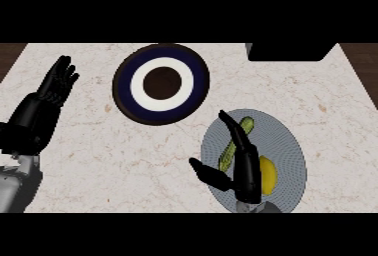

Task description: Pick the lemon from the placemat and place it in the plate

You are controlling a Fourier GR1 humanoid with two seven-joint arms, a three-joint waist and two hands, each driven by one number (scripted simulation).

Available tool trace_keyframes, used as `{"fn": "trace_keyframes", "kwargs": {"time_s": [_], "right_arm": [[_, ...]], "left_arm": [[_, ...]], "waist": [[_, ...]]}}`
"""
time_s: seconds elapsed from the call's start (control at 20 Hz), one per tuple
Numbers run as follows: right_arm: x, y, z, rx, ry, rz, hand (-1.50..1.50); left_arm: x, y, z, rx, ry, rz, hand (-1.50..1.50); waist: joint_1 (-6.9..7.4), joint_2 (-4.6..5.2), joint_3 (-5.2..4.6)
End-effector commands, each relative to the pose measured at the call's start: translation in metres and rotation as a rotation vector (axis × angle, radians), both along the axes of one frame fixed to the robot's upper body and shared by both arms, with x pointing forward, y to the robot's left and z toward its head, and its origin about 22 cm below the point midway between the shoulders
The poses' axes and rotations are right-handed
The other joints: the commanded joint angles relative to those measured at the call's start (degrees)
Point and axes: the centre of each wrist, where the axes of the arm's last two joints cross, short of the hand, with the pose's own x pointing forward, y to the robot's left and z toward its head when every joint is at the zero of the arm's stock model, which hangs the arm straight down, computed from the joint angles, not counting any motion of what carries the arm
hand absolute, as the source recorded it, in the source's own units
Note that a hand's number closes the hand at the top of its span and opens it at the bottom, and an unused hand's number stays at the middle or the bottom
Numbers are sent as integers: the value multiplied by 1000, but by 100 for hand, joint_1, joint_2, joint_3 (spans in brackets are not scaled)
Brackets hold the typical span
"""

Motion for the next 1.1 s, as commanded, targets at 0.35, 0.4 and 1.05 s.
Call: {"fn": "trace_keyframes", "kwargs": {"time_s": [0.35,0.4,1.05], "right_arm": [[8,-33,54,-413,269,-145,-150],[12,-34,63,-442,322,-158,-150],[7,-9,106,-733,918,-83,-150]], "left_arm": [[3,16,1,0,0,37,0],[-1,3,-10,-1,6,26,0],[8,6,3,-5,-11,12,0]], "waist": [[-134,-55,-36],[-130,-57,-37],[-15,-4,-4]]}}
